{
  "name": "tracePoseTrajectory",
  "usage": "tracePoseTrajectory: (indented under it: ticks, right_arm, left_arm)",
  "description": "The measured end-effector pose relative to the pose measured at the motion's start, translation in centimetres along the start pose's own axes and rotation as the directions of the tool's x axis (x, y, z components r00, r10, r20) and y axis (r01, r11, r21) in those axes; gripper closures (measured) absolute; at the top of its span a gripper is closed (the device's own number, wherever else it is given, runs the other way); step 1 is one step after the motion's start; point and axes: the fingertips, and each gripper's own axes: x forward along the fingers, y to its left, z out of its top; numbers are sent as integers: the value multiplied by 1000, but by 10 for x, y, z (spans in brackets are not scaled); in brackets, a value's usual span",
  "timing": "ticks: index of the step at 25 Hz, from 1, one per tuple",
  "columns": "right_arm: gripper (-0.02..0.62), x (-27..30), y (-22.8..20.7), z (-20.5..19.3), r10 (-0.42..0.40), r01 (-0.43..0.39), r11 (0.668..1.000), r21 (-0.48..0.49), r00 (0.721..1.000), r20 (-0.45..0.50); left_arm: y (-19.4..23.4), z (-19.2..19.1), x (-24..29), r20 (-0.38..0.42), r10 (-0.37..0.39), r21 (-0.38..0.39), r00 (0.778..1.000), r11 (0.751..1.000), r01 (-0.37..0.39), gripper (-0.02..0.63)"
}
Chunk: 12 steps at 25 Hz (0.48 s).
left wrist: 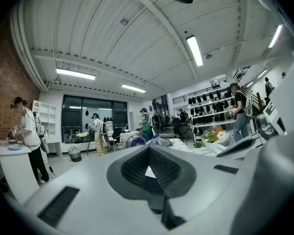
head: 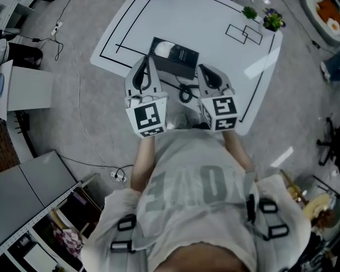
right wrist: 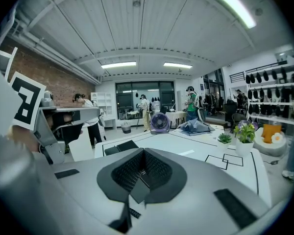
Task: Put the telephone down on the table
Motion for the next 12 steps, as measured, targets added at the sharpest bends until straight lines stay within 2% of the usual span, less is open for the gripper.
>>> tracePoseTrajectory:
  ticks: [12]
  right_arm:
    - [588, 5, -9, -1, -3, 3, 1000, 9, 1000, 6]
  left_arm:
    - [0, 1, 3, -3, -1, 29, 1000, 1000, 1, 600]
